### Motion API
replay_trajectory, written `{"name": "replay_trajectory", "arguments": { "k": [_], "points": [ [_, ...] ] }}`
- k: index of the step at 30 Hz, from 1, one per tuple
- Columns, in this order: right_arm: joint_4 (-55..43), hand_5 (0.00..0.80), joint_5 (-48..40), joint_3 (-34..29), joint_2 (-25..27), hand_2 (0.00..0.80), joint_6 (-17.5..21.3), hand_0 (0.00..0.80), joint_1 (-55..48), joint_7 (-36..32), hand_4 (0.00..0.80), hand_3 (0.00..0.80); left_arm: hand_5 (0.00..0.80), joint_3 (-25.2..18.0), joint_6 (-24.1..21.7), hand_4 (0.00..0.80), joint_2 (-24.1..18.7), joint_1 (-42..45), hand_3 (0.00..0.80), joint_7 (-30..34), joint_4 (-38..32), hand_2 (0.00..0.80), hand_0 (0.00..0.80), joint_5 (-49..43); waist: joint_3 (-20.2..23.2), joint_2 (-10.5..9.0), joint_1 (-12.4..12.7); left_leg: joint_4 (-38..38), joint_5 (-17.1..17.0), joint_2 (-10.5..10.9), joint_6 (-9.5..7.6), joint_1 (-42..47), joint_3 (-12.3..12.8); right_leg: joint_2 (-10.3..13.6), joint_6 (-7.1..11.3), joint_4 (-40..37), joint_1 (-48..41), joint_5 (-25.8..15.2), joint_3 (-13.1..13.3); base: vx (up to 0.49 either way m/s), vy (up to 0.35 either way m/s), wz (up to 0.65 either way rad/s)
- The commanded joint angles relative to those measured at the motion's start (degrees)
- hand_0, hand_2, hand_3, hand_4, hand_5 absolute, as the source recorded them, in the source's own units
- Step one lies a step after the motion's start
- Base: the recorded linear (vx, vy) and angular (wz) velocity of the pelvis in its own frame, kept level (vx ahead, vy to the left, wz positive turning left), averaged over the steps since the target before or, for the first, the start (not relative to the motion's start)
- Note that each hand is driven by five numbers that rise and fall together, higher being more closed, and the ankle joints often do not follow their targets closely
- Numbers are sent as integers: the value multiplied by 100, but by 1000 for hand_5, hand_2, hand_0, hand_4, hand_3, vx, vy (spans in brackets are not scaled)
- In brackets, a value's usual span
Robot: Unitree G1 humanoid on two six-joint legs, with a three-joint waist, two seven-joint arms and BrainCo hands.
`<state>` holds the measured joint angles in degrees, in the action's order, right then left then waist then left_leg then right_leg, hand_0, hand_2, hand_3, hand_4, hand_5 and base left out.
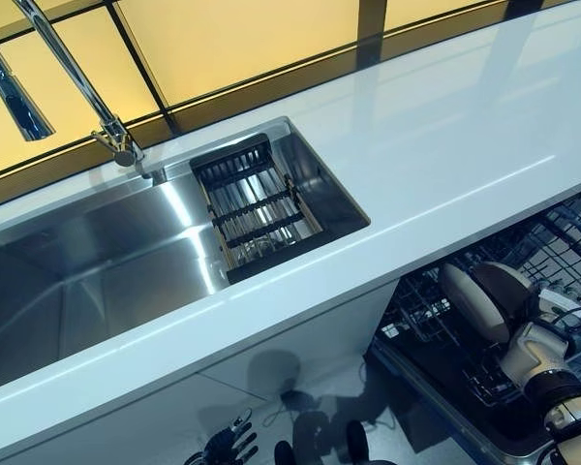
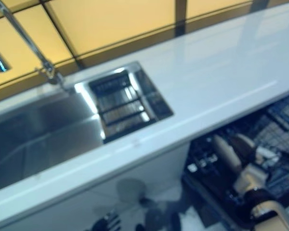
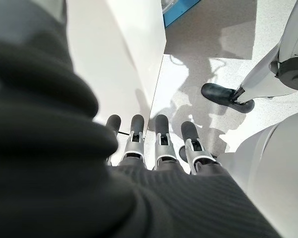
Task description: Take plates into dishwasher
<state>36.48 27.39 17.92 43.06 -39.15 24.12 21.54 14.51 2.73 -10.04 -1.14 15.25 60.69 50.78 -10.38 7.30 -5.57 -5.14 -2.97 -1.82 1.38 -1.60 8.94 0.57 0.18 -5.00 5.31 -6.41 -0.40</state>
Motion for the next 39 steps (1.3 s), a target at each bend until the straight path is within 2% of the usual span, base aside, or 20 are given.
{"name": "replay_trajectory", "arguments": {
  "k": [1, 8, 21, 28, 33, 39],
  "points": [
    [-88, 0, 107, -171, 61, 0, -140, 0, 171, 32, 0, 0, 0, -59, -229, 0, -96, -211, 0, 78, 136, 0, 0, 33, -12, -362, -26, 14, 539, 186, -327, 213, 115, 14, 200, 0, -72, 321, 265, 0, 0, 0],
    [-559, 0, 375, -452, 161, 0, -133, 0, 116, -343, 0, 0, 0, -142, -222, 0, -65, -165, 0, -82, 171, 0, 0, 21, 3, -426, -97, 14, 555, 171, -333, 250, 170, -10, 199, 0, -91, 320, 324, 0, 0, 0],
    [-1143, 0, 648, -828, 516, 0, -433, 0, 245, -1141, 0, 0, 0, -361, -47, 0, -96, -208, 0, -457, 289, 0, 0, -100, 17, -608, -228, 14, 604, 125, -337, 329, 288, -70, 193, 0, -135, 312, 469, 4, 12, -4],
    [-1221, 0, 908, -1015, 943, 0, -474, 0, 330, -1749, 0, 0, 0, -521, 152, 0, -116, -301, 0, -825, 463, 0, 0, -159, 59, -701, -335, 14, 631, 98, -319, 385, 373, -102, 201, 0, -158, 307, 577, -1, 30, -3],
    [-1127, 0, 863, -1091, 1283, 0, -428, 0, 496, -1907, 0, 0, 0, -522, 418, 0, -77, -395, 0, -1066, 600, 0, 0, -192, 56, -715, -398, 14, 659, 83, -301, 440, 403, -119, 201, 0, -186, 296, 664, -8, 62, -8],
    [-969, 0, 824, -991, 1894, 0, -420, 0, 921, -2113, 0, 0, 0, -502, 535, 0, -78, -465, 0, -1264, 699, 0, 0, -35, 111, -768, -483, 14, 689, 82, -277, 493, 464, -143, 226, 0, -202, 282, 784, -9, 66, -11]
  ]
}}
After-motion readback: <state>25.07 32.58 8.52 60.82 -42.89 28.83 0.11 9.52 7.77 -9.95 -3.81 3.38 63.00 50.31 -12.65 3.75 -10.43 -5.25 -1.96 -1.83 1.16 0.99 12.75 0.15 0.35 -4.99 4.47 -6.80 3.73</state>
